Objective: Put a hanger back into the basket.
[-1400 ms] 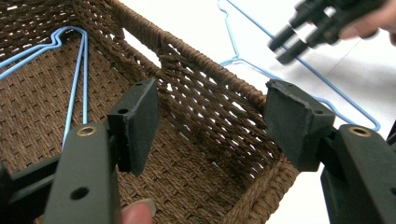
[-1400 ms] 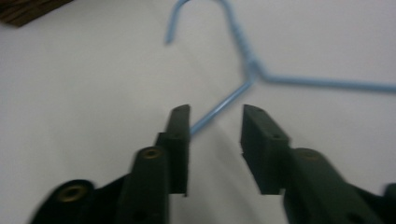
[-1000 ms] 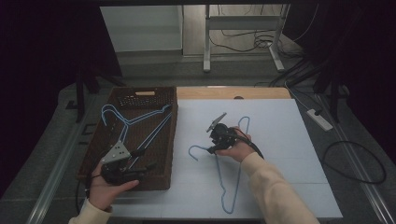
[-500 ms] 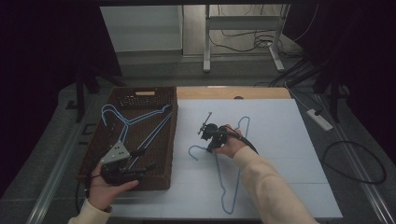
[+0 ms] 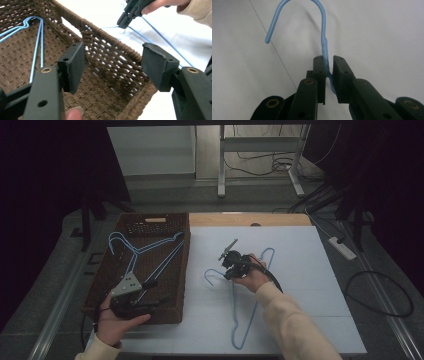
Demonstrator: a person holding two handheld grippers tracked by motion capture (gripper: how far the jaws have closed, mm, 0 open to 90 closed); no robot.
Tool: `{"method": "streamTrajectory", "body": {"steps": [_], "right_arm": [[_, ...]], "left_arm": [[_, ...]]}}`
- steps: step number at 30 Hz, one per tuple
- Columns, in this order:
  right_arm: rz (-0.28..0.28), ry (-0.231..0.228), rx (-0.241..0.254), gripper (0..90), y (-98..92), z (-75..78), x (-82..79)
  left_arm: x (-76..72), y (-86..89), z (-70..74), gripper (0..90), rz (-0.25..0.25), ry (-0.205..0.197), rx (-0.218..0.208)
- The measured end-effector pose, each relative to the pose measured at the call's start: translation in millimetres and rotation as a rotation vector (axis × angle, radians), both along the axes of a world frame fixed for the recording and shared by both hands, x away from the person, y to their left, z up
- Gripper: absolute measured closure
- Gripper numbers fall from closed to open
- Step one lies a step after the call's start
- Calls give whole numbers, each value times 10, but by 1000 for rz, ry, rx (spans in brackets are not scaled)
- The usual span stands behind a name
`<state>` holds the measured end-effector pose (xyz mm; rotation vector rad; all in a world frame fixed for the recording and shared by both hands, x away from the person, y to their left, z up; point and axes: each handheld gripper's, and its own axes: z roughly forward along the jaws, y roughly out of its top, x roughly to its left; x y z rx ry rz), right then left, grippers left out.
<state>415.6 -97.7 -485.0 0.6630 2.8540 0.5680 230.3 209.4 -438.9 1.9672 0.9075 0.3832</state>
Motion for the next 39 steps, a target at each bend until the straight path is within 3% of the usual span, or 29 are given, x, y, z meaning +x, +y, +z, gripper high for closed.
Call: {"method": "streamTrajectory", "body": {"steps": [7, 12, 14, 20, 28, 39], "right_arm": [[-25, -43, 44, 817, -75, 80, -63], [-31, -77, 67, 863, -112, 127, -98], [-48, -58, 103, 863, -137, 146, -96], [-57, -55, 94, 864, -149, 94, -76], [-96, -68, 143, 864, -237, 197, -94], [-126, -95, 203, 864, -306, 258, -184]], "left_arm": [[-25, -323, 69, 352, -46, 34, -5], [19, -578, 69, 348, -59, 86, -24], [40, -669, 64, 345, -66, 102, -25], [73, -813, 34, 346, -71, 120, -10], [121, -1047, -11, 337, -99, 153, -6], [334, -1459, -167, 327, -99, 237, 23]]}}
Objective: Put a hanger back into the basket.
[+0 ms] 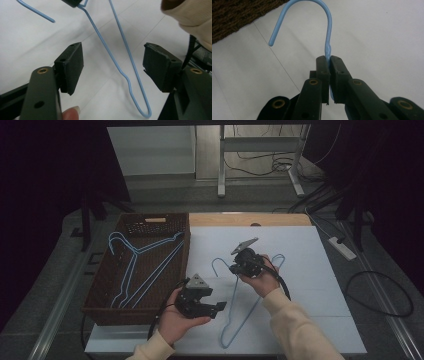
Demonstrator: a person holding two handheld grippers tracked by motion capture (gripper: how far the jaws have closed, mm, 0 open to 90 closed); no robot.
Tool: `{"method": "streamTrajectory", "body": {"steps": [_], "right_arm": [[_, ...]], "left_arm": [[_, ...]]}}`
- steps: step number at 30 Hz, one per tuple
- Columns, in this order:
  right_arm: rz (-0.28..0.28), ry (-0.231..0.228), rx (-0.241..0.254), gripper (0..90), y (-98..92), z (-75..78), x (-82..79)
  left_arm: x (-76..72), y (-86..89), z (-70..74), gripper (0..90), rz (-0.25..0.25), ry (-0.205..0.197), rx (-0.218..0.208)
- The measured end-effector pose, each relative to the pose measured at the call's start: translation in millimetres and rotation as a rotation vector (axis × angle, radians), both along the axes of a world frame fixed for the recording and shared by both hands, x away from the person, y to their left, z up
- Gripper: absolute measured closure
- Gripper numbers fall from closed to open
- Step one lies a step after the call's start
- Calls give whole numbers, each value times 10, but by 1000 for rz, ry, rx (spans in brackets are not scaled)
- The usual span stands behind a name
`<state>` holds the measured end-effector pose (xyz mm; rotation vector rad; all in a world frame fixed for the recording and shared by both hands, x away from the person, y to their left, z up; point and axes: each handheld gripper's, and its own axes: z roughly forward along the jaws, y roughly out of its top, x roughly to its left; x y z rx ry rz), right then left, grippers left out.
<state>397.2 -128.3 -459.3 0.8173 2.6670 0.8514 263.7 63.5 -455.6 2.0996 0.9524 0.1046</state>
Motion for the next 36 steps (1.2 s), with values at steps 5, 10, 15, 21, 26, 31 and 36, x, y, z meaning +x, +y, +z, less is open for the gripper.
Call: {"method": "streamTrajectory", "body": {"steps": [5, 10, 15, 21, 26, 31, 36], "right_arm": [[-5, -8, 10, 863, -25, 22, -32], [-8, -22, 29, 864, -54, 35, -67], [-13, -29, 42, 863, -74, 43, -96], [-17, -35, 62, 863, -106, 57, -120], [-28, -46, 99, 858, -189, 89, -149], [-34, -55, 188, 722, -341, 165, -208], [-59, -129, 334, 527, -703, 309, -496]], "left_arm": [[78, -174, -101, 328, 14, 15, 53], [173, -411, -278, 341, 16, 56, 92], [248, -495, -406, 384, 29, 77, 106], [347, -538, -521, 619, 19, 136, 76], [372, -540, -528, 785, -7, 169, 7], [358, -497, -459, 826, 18, 156, -53], [291, -437, -321, 862, 18, 114, -126]]}}
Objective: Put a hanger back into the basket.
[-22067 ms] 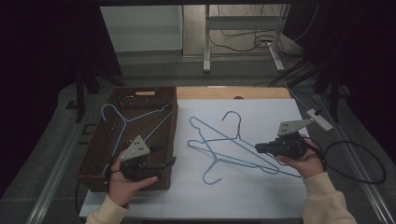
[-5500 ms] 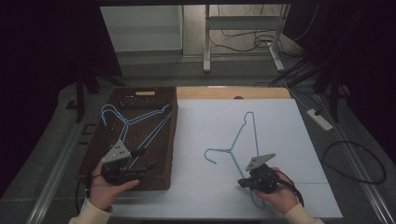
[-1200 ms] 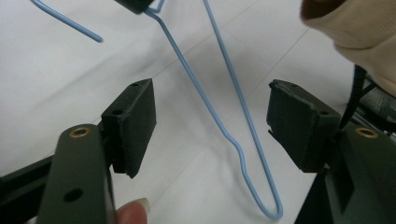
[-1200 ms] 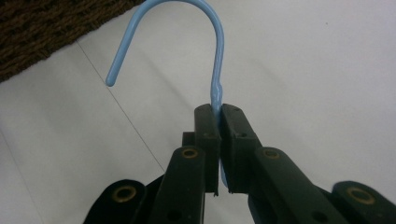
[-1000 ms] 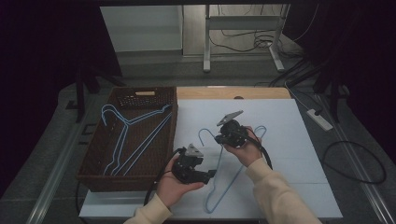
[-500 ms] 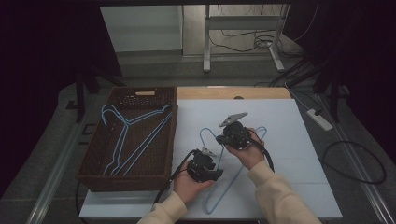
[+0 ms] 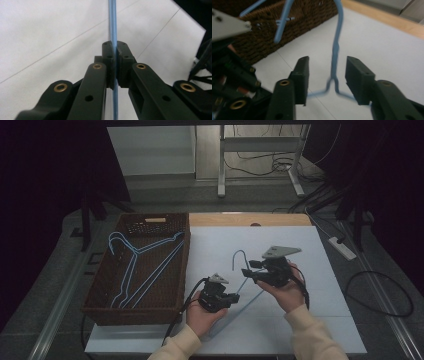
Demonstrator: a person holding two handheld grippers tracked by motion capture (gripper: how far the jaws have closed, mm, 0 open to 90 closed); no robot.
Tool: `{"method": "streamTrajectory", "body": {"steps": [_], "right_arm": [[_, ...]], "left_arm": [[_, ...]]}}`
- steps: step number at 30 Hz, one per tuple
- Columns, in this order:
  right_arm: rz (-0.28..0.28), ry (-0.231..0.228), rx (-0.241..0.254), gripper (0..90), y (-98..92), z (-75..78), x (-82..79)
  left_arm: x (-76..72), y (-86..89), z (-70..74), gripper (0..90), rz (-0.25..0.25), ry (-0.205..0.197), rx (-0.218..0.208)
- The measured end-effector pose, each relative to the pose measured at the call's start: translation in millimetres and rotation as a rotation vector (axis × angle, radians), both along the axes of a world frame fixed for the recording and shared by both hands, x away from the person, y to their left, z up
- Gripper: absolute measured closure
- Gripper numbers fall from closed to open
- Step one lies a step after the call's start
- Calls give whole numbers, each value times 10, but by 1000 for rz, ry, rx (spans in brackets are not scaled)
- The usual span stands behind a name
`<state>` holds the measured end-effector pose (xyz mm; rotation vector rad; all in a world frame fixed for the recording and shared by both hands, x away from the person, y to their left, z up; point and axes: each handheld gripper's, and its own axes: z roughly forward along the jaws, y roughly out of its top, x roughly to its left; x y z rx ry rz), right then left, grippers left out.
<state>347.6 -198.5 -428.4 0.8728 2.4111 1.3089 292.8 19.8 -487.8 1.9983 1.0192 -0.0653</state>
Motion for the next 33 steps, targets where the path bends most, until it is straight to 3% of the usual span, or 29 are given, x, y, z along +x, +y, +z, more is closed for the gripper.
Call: {"method": "streamTrajectory", "body": {"steps": [2, 6, 14, 19, 24, 27, 28, 33], "right_arm": [[-3, -15, 23, 512, -76, 13, -59], [-30, -69, 98, 472, -461, 50, -345], [-43, -74, 114, 445, -744, -76, -576], [-45, -58, 105, 433, -831, -164, -599], [-56, -43, 86, 418, -882, -265, -557], [-61, -18, 74, 404, -904, -342, -511], [-61, -18, 74, 404, -904, -342, -511], [-71, 12, 55, 387, -914, -439, -461]], "left_arm": [[-14, 11, 33, 862, -1, -6, -12], [-90, 68, 222, 862, -15, -38, -45], [-186, 348, 646, 862, -17, -97, -126], [-212, 627, 832, 863, 5, -118, -159], [-277, 934, 1027, 862, 30, -166, -182], [-311, 1248, 1165, 862, 67, -210, -186], [-311, 1248, 1165, 862, 67, -210, -186], [-330, 1762, 1285, 862, 149, -260, -181]]}}
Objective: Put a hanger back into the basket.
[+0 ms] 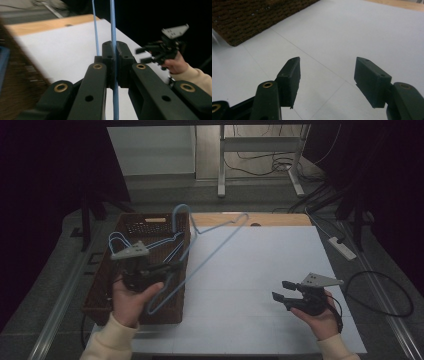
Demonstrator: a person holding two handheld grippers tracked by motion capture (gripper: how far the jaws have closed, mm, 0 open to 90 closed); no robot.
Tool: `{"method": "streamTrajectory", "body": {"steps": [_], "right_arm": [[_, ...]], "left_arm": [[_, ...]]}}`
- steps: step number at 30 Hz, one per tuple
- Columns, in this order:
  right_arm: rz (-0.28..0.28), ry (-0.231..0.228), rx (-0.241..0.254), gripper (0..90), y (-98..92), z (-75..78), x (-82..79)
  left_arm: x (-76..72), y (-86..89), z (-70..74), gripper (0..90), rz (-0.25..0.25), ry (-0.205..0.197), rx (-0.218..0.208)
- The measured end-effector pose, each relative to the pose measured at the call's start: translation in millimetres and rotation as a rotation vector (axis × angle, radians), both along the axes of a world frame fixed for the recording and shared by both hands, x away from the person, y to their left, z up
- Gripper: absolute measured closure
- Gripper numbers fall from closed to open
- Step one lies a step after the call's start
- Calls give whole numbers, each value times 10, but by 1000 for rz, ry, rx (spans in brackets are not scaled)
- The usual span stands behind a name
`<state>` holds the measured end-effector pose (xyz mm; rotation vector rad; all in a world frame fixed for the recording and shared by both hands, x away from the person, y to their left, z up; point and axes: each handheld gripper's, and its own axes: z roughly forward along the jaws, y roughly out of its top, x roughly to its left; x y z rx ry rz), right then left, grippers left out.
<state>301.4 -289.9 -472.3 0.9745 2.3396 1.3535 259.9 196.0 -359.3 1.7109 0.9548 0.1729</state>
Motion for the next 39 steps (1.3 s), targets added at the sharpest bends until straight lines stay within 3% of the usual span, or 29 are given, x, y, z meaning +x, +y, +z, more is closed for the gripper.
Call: {"method": "streamTrajectory", "body": {"steps": [8, 13, 18, 23, 27, 36, 39], "right_arm": [[0, 20, -26, 378, 21, -68, 33], [2, 29, -41, 378, 34, -92, 39], [1, 40, -54, 378, 35, -122, 40], [-3, 46, -59, 379, 33, -136, 53], [-3, 45, -63, 379, 39, -134, 47], [-2, 46, -64, 380, 40, -136, 42], [-2, 46, -64, 380, 40, -134, 40]], "left_arm": [[33, 673, -6, 863, 111, -2, 28], [103, 891, -74, 863, 169, 11, 64], [185, 1082, -199, 863, 196, 55, 104], [266, 1094, -315, 863, 181, 95, 156], [339, 1054, -387, 863, 162, 121, 169], [520, 1004, -634, 862, 130, 219, 161], [560, 1001, -711, 862, 144, 254, 186]]}}
